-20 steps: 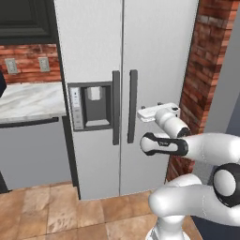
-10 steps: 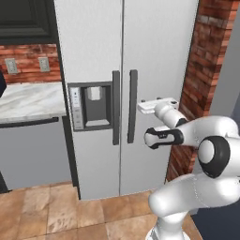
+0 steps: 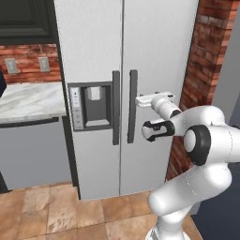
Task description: Retrieve the chicken drumstick from the fridge and place it on the saucepan with marinade on the stove.
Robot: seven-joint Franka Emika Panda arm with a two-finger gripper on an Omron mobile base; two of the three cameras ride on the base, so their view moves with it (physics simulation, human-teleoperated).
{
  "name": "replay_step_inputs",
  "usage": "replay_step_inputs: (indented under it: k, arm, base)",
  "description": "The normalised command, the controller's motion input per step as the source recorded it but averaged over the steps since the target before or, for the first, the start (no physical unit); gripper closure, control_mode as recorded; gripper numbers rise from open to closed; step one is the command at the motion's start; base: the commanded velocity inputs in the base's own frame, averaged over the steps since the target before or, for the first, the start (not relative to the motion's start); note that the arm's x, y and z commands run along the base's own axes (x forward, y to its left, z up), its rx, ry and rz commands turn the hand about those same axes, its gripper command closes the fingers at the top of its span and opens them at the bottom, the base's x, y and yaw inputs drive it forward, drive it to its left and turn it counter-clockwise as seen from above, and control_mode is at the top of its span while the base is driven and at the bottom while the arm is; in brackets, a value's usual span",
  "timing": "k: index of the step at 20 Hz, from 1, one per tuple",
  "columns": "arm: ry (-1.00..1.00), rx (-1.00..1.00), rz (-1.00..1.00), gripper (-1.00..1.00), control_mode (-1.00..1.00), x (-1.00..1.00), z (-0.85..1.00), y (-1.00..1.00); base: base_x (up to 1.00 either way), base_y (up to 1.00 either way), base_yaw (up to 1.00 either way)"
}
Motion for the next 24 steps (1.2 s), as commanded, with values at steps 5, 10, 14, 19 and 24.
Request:
replay_step_inputs:
  k: [5,10,14,19,24]
  arm:
    - [-0.05,0.0,-0.05,-1.0,-1.0,0.22,0.0,0.25]
    - [-0.09,0.0,0.0,-1.0,-1.0,0.24,0.0,0.1]
    - [-0.09,0.0,0.0,-1.0,-1.0,0.29,0.0,0.01]
    - [-0.08,0.0,0.0,-1.0,-1.0,0.29,-0.01,0.0]
    - [-0.05,0.0,0.0,-1.0,-1.0,0.28,-0.06,0.0]
  base:
    - [0.0,0.0,0.0]
    - [0.0,0.0,0.0]
    - [0.0,0.0,0.0]
    - [0.0,0.0,0.0]
    - [0.0,0.0,0.0]
